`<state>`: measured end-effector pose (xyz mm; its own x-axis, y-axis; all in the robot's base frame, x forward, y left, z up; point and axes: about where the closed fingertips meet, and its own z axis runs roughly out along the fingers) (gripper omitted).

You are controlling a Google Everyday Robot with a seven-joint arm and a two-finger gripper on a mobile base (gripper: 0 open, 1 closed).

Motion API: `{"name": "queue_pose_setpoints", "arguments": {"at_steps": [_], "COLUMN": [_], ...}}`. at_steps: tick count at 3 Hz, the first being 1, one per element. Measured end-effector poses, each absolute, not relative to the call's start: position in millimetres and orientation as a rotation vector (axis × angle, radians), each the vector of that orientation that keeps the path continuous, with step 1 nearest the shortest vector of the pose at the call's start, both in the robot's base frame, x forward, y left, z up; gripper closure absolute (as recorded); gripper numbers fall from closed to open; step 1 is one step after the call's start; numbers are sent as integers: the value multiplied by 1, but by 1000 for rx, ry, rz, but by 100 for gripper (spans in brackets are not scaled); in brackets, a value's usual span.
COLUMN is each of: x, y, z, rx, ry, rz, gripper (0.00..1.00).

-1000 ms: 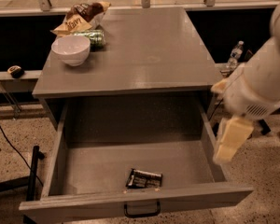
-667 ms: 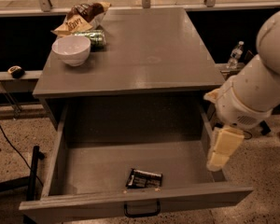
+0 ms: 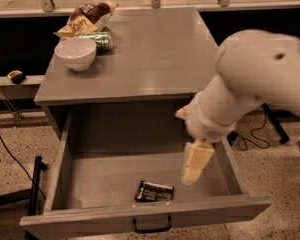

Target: Pick rxbar chocolate from top drawer and place on counter

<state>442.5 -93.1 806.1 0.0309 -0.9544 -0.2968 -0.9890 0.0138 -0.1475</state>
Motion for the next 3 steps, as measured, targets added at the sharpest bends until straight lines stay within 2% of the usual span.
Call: {"name": "queue_pose_setpoints", "arguments": {"at_steps": [1, 2, 3], "x": [448, 455, 462], "y": [-46, -25, -17], "z": [739, 680, 648], "rx": [-2055, -2067, -2080], "ry": [1964, 2000, 2028], "rz": [146, 127, 119], "gripper": [25, 40, 40]}}
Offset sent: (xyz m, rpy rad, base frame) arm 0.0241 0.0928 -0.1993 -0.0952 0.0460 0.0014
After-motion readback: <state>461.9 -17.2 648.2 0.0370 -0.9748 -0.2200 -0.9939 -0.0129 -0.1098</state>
